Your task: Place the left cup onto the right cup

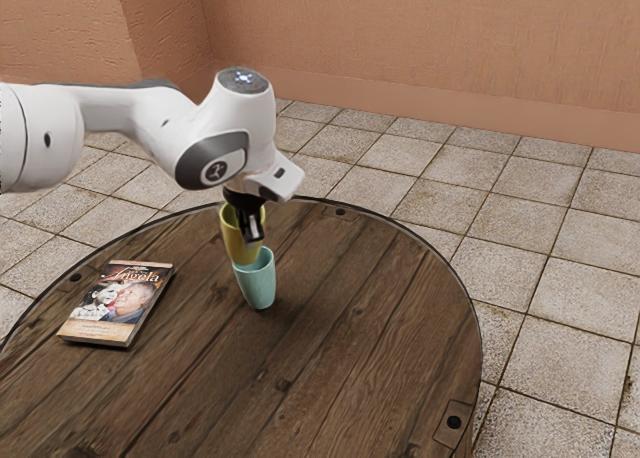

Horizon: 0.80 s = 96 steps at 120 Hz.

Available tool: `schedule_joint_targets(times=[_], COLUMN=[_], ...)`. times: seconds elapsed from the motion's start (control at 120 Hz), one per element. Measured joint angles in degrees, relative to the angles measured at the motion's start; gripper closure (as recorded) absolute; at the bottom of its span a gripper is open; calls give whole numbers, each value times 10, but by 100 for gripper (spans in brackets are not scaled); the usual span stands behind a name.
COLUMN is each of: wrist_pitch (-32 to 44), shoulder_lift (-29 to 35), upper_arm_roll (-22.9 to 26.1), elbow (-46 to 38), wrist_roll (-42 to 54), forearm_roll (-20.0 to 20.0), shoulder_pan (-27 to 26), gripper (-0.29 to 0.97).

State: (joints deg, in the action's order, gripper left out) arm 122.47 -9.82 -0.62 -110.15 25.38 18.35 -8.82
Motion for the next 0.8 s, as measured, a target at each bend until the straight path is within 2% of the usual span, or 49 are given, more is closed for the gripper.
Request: schedule_joint_targets(times=[0.35, 0.567, 0.8], wrist_pitch=[17, 19, 10], shoulder_lift=[-57, -64, -37], upper_arm_roll=[0, 0, -1], elbow=[37, 37, 36], wrist_roll=[-14, -20, -17], forearm_roll=[-6, -33, -49], shoulder_pan=[-6, -3, 0], gripper=[78, 78, 30])
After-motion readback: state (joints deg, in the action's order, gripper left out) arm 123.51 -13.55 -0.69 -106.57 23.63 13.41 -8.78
